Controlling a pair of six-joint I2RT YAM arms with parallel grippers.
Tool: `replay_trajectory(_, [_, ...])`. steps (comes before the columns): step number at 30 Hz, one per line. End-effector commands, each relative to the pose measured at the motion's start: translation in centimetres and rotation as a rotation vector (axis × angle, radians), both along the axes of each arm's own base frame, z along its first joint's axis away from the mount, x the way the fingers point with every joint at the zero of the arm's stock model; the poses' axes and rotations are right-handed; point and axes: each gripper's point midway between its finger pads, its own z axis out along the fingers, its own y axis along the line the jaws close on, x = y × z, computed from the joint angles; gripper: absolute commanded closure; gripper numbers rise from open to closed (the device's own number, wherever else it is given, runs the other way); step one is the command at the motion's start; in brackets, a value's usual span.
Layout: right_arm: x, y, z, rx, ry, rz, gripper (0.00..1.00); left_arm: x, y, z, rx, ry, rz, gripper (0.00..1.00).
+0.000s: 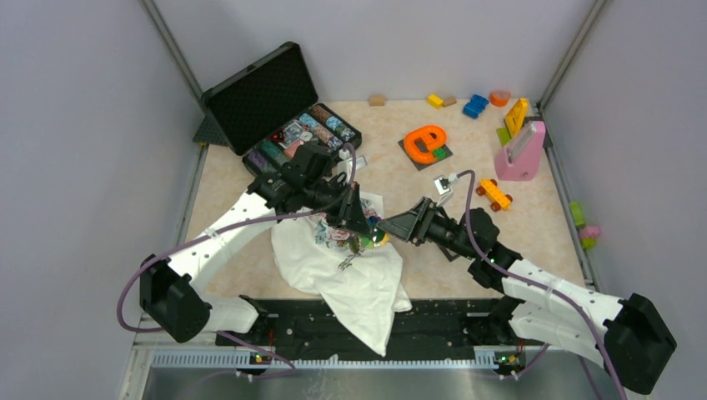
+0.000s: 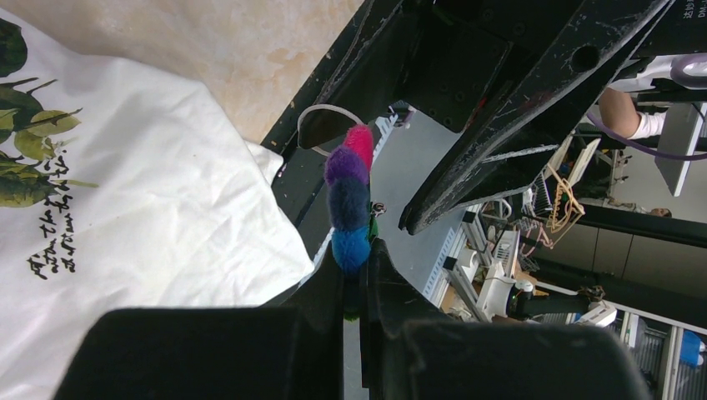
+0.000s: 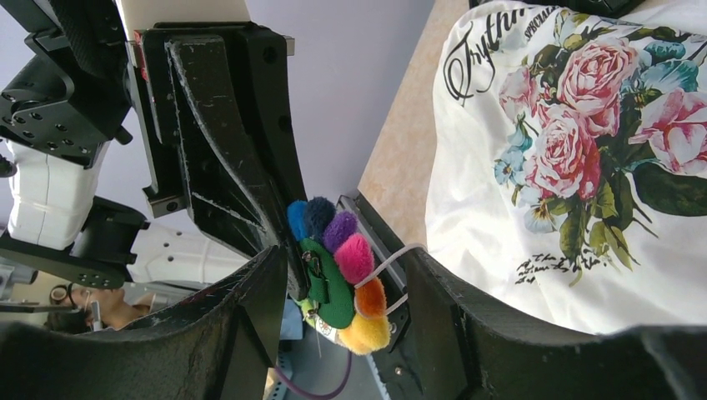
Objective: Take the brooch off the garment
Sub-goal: Close the brooch.
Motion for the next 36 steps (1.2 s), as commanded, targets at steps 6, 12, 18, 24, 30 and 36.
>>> replay_trajectory(6, [0.0,0.3,2.8,0.064,-0.057,0.002,0.51,-0.2,0.0,1.4,-0.051,-0.052,-0.021,1.0])
replay_trajectory(12, [0.0,0.2,2.6,0.058,-0.052,0.0,0.62,-0.2,0.0,1.4,-0.051,-0.051,-0.02,1.0])
replay_trajectory(18, [0.0,-0.4,2.0,0.044,-0.04,-0.029,0.95,0.0,0.0,1.4,-0.05,-0.053,-0.015,1.0])
replay_trajectory(24, [0.2,-1.2,1.9,0.034,-0.043,-0.067,1.0,0.0,0.0,1.4,-0.054,-0.053,-0.014,1.0])
replay_trajectory(30, [0.1,-1.2,2.3,0.042,-0.055,-0.061,0.82,0.0,0.0,1.3,-0.054,-0.051,-0.015,1.0])
replay_trajectory(36, [0.0,-1.1,2.8,0.061,-0.067,-0.055,0.63,-0.1,0.1,1.1,-0.052,-0.048,-0.013,1.0])
